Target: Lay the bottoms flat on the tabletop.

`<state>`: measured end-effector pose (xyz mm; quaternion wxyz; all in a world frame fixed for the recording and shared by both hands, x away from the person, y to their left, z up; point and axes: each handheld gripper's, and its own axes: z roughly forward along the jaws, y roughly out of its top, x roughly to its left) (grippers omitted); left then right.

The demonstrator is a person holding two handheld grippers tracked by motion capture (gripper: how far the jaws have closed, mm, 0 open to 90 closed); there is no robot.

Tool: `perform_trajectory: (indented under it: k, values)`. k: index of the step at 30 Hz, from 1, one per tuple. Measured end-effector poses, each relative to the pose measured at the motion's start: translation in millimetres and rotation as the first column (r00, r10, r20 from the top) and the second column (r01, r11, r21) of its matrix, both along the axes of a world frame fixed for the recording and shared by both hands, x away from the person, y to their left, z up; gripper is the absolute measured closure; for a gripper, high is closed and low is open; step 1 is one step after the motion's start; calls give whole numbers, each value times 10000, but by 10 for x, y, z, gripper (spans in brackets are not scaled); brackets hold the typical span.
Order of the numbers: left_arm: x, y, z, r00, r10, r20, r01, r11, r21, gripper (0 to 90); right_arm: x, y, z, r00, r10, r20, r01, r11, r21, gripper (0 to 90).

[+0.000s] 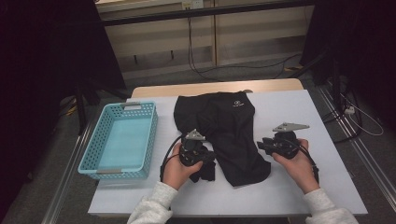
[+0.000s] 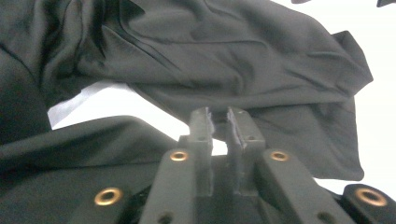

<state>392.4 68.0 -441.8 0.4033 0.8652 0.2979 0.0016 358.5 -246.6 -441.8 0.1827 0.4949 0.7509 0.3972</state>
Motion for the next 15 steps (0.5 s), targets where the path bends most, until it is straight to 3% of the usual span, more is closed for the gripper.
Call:
perform_trajectory:
  k: [2,5,9,11,13,15]
  values:
    - [-3,-6,-1,9999,7,116,-7,10000,21,747,63,65,-37,10000,-31,35,32,9991,-424,603]
    - [1,4,5,9998,19,174,-18,10000,-29,705,182,132,-129,9993,-314,-187,307,9988,-369,597]
    - [12,11,-3,9999,42,157,-41,10000,-43,692,348,162,-171,9966,-826,70,829,9925,-901,596]
    - [13,3,-3,9999,-21,170,21,10000,-11,688,425,163,-185,9951,-987,-69,978,9916,-850,599]
    - [12,-4,-1,9998,-34,198,35,10000,-23,687,483,192,-223,9950,-865,-491,817,9924,-923,613]
    - [11,-2,3,9999,-40,127,41,10000,-74,689,494,227,-233,9970,-702,-323,665,9921,-1064,687]
